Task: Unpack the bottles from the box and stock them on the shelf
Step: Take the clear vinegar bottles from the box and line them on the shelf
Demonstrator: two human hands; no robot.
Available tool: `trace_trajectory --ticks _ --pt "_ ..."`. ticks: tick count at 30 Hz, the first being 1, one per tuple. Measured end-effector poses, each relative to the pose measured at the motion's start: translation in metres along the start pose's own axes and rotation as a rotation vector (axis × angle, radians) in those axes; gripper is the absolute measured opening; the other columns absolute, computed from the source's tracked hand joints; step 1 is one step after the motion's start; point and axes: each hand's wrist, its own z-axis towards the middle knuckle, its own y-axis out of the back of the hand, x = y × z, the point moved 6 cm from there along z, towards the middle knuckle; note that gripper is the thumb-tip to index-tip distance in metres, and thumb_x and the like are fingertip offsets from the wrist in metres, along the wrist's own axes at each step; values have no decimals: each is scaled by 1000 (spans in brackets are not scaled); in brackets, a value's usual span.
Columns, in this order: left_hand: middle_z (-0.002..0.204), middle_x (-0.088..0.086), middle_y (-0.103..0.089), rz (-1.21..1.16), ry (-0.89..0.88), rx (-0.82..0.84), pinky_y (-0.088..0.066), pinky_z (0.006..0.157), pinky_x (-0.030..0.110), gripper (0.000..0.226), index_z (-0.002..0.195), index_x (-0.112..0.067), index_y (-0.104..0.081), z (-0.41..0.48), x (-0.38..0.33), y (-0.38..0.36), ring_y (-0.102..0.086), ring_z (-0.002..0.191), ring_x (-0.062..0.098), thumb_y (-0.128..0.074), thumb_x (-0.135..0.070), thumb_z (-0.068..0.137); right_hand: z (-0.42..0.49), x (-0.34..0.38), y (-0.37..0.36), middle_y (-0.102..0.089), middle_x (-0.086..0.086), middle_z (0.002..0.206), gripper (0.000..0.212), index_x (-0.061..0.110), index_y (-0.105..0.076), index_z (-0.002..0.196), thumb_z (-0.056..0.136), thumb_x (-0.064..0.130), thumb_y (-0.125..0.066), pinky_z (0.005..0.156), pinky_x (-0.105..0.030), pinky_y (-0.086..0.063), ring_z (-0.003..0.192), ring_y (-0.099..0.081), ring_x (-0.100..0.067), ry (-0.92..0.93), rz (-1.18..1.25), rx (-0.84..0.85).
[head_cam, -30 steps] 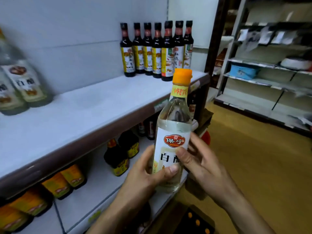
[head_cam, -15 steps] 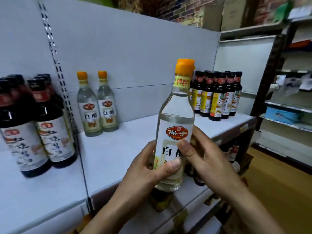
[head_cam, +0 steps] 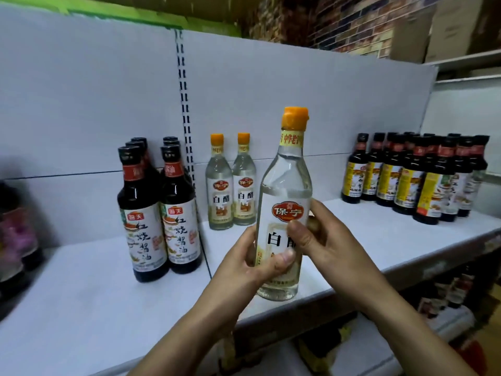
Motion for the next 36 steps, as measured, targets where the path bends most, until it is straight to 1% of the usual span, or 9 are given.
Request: trace_trajectory --ticks 6,10,12,15,19,25,29,31,36 --pt "118 -9 -76 34 -7 -18 -57 87 22 44 131 -36 -58 10 4 19 -71 110 7 -72 -23 91 25 -12 -15 -76 14 114 40 33 -56 132 92 39 -60 80 -16 -57 103 -73 -1 -5 38 98" --pt "123 -9 -74 67 13 -41 -57 88 17 46 134 -34 -56 24 13 29 -70 114 7 -71 -18 94 44 -31 -22 -76 10 118 38 36 -56 134 96 35 -61 88 -28 -60 108 -72 -7 -23 48 149" --pt "124 -10 -73 79 34 -68 -57 90 19 47 134 -36 -56 32 19 35 -69 115 7 -72 -18 93 53 -42 -24 -75 10 120 39 38 -54 135 97 35 -61 90 -29 -59 110 -72 -7 -36 62 169" --pt "127 -9 -72 110 80 -97 -53 104 34 51 137 -36 -54 43 27 41 -68 117 9 -74 -21 92 68 -58 -28 -74 11 121 39 39 -53 136 99 33 -61 93 -32 -59 111 -71 -6 -49 55 201" --pt "125 -6 -73 146 122 -129 -52 108 39 52 137 -33 -55 55 38 49 -69 117 12 -75 -19 91 82 -75 -33 -74 9 123 39 39 -53 135 98 30 -62 95 -35 -59 113 -71 -9 -61 77 254" --pt "121 -5 -75 148 128 -170 -57 94 26 53 135 -29 -56 69 51 54 -71 113 13 -74 -9 90 97 -95 -36 -71 11 128 44 42 -49 138 99 26 -63 103 -43 -55 120 -67 -9 -58 99 314" --pt "123 -5 -74 170 122 -186 -56 96 28 52 134 -29 -56 77 56 59 -70 116 14 -74 -9 89 108 -104 -37 -69 15 130 53 50 -44 138 95 33 -68 104 -46 -54 121 -66 -11 -50 48 357" --pt "122 -6 -74 191 120 -200 -56 96 27 51 134 -30 -55 81 58 62 -70 115 13 -73 -10 90 114 -108 -40 -70 19 127 58 53 -41 137 92 32 -71 103 -43 -55 117 -68 -7 -57 -19 380" --pt "121 -13 -74 248 107 -260 -57 89 21 58 140 -29 -49 92 60 74 -70 112 4 -73 -12 90 131 -111 -45 -69 23 121 53 48 -41 135 94 33 -71 97 -31 -58 108 -68 3 -48 -166 386"
